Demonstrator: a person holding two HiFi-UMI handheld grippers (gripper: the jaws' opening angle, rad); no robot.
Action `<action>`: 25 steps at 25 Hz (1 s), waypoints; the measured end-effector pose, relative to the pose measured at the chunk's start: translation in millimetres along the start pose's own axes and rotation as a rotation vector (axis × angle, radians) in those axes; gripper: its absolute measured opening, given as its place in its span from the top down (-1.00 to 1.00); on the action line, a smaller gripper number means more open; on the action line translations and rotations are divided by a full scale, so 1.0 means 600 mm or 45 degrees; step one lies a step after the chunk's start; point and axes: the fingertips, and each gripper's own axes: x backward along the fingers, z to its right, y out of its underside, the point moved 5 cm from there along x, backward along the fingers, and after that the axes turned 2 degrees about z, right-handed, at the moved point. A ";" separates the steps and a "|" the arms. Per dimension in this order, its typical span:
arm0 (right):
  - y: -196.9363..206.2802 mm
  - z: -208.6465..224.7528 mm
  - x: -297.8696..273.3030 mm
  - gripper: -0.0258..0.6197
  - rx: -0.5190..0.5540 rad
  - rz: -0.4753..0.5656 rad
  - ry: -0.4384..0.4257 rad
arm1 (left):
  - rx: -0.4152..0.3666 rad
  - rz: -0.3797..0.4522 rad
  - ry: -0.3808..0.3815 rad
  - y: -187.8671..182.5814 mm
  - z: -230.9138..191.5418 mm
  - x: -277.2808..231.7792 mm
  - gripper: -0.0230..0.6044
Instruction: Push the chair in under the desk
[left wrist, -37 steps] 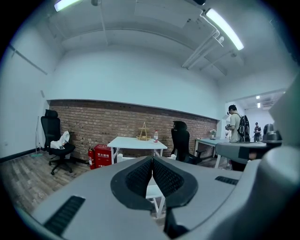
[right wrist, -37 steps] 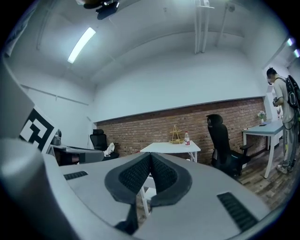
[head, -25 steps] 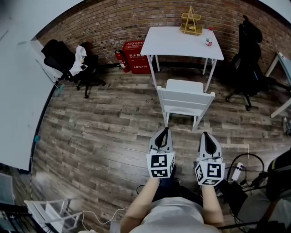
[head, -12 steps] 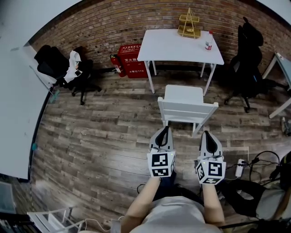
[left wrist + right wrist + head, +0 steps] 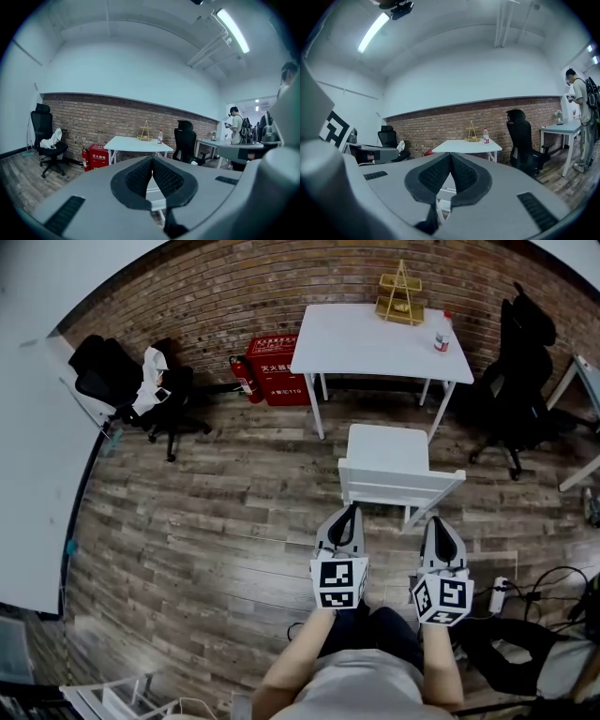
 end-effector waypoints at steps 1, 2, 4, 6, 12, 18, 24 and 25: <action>0.002 -0.001 -0.003 0.87 -0.002 -0.006 0.003 | 0.003 0.000 0.006 0.001 -0.002 -0.003 0.88; 0.003 -0.001 -0.006 0.87 -0.002 -0.010 0.005 | 0.003 -0.003 0.011 0.003 -0.004 -0.006 0.88; 0.004 -0.003 -0.015 0.87 0.001 -0.013 0.007 | -0.013 -0.014 0.013 0.003 -0.008 -0.013 0.88; 0.002 -0.001 -0.024 0.87 0.007 -0.013 0.010 | -0.034 -0.021 0.011 0.001 -0.011 -0.020 0.88; 0.004 0.022 -0.050 0.87 -0.002 -0.029 0.022 | 0.000 -0.040 0.004 0.004 -0.013 -0.049 0.88; 0.004 0.047 -0.084 0.87 0.014 -0.057 0.020 | -0.018 -0.072 -0.013 0.008 -0.019 -0.084 0.88; 0.010 0.075 -0.121 0.87 0.012 -0.073 -0.004 | -0.021 -0.107 -0.028 0.021 -0.022 -0.117 0.88; 0.009 0.080 -0.129 0.87 0.013 -0.074 -0.007 | -0.024 -0.111 -0.028 0.020 -0.022 -0.123 0.88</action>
